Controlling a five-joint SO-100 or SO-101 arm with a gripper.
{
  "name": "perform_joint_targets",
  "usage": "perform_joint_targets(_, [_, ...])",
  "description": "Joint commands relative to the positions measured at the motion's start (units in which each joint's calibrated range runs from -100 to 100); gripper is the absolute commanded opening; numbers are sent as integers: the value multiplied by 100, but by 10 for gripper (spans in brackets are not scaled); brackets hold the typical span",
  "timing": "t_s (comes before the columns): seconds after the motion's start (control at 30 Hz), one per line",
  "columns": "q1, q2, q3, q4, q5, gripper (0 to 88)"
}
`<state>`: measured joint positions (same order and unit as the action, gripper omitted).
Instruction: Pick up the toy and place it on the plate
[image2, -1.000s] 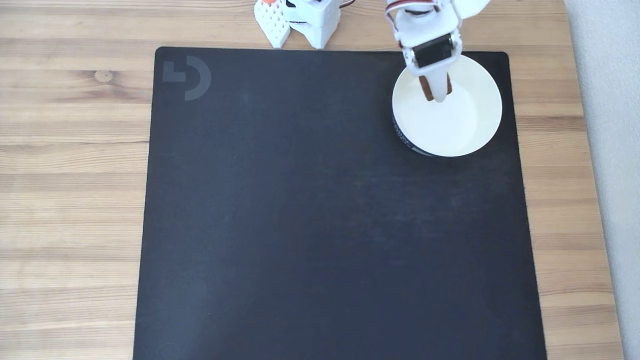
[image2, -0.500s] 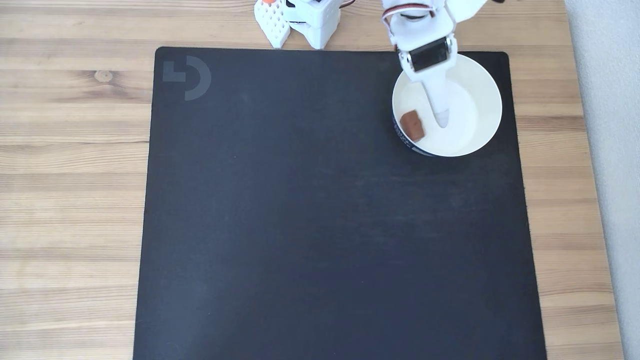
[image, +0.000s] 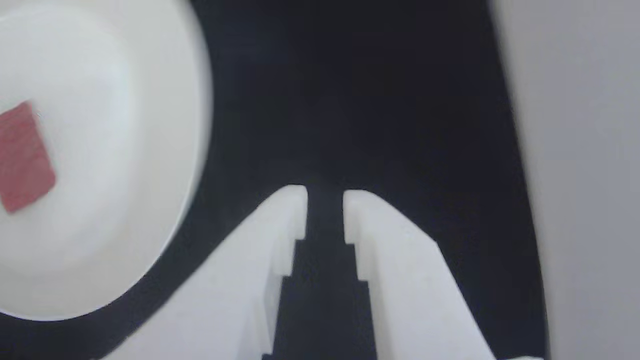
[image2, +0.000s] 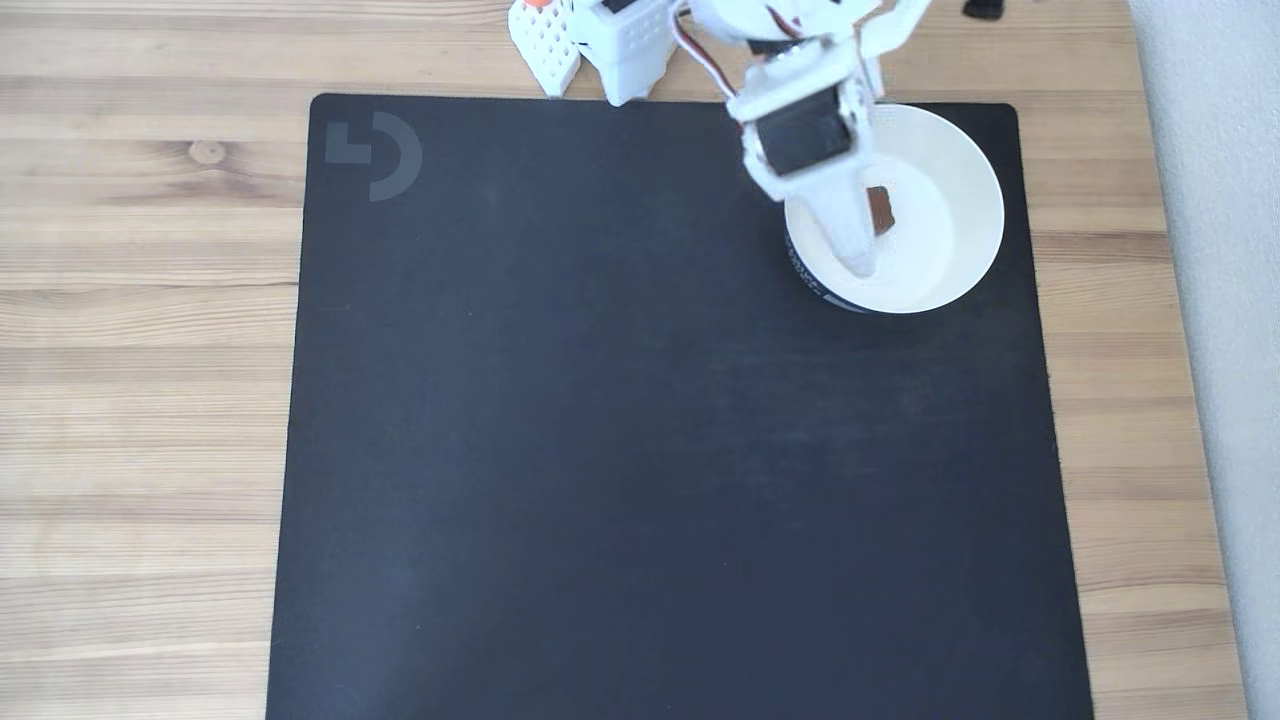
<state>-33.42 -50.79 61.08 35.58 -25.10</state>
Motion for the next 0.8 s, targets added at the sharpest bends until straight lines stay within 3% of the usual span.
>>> perform_joint_targets(0.0, [694, -1044, 323, -87, 391, 26])
perform_joint_targets(0.33, [2367, -3345, 1837, -70, 1283, 25])
perform_joint_targets(0.47, [3095, -4321, 2342, -70, 1393, 25])
perform_joint_targets(0.77, [3538, -4854, 3514, -70, 1581, 24])
